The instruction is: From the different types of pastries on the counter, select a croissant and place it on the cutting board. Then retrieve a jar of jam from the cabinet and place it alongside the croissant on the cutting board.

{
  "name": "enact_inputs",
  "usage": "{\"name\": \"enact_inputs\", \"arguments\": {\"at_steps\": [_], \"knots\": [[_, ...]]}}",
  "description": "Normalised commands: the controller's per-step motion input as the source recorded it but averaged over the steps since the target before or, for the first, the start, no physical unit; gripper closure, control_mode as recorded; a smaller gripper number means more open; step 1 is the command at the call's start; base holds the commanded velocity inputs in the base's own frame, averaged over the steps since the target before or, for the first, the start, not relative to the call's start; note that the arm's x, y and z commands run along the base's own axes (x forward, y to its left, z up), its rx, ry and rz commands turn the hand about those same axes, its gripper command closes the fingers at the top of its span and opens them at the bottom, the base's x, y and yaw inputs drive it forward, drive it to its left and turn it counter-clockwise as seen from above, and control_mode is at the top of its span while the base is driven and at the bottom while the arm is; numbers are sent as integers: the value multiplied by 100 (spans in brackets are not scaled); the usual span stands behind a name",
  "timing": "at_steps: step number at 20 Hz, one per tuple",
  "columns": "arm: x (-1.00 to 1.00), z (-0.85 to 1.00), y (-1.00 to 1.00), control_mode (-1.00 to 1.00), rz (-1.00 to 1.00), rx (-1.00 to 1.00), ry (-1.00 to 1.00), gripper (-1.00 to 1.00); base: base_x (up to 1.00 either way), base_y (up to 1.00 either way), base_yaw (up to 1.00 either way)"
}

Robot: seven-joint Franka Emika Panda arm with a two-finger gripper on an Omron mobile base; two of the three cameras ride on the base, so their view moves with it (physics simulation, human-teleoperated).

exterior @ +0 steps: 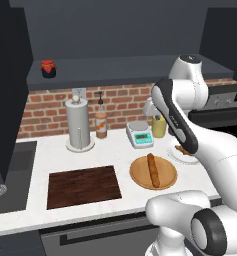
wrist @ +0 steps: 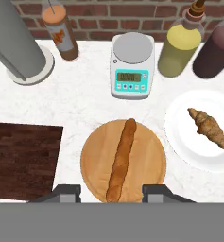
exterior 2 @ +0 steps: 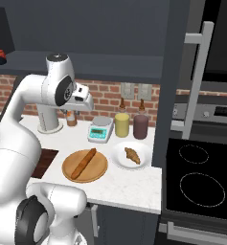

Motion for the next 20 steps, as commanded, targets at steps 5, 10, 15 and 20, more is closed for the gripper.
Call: {"name": "enact_inputs", "arguments": {"at_steps": [5, 10, 15, 20], "knots": [[3, 0, 0, -100, 0, 0, 0, -100, 0, 0, 0], [0, 4, 3, -100, 0, 0, 0, -100, 0, 0, 0], [0, 12, 8, -100, 0, 0, 0, -100, 0, 0, 0], [-1, 12, 15, -100, 0, 0, 0, -100, 0, 0, 0]]}}
